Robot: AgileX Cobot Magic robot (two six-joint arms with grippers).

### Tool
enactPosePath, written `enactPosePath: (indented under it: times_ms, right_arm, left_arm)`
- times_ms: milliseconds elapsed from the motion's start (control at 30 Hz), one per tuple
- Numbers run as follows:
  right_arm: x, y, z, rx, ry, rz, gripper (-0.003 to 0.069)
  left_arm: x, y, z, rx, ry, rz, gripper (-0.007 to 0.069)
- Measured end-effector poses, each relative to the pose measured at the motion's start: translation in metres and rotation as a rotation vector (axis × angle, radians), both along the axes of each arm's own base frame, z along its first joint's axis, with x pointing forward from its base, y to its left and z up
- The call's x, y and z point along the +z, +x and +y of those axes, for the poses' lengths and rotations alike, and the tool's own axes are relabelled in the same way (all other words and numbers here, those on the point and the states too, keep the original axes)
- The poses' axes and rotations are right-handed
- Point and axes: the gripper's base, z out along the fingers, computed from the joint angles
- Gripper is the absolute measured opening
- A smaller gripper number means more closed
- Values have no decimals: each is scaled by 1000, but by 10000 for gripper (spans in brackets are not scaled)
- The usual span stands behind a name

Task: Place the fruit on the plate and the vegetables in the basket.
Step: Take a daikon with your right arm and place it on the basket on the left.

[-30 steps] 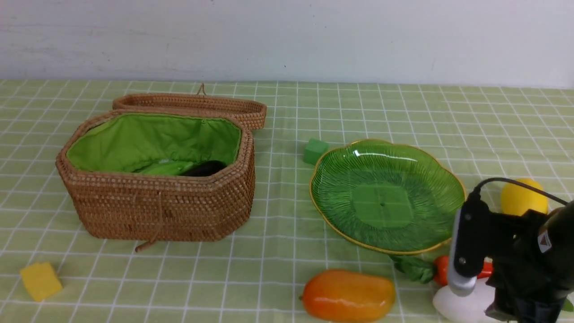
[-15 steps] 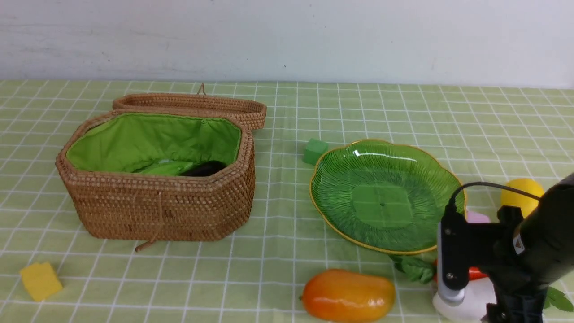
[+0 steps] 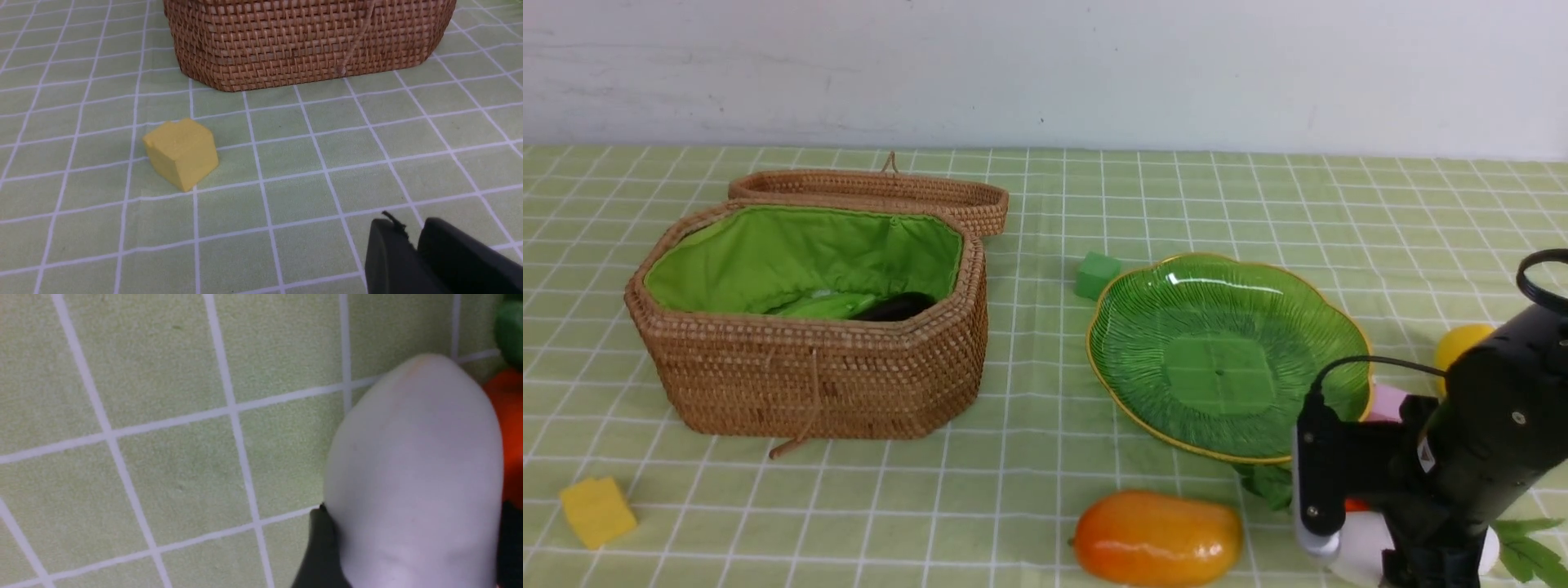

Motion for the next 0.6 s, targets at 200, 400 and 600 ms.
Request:
enactPosePath:
  times_ms: [200, 400, 600]
  right_arm:
    - [53, -11, 6, -86, 184, -86, 176]
    - [147, 5, 40, -148, 666, -278, -16]
    - [220, 35, 107, -1, 1126, -385, -18]
  left_arm:
    - [0, 0, 0, 0, 0, -1, 113]
    - [0, 0, 0, 0, 0, -1, 113]
    - [0, 0, 0, 0, 0, -1, 121]
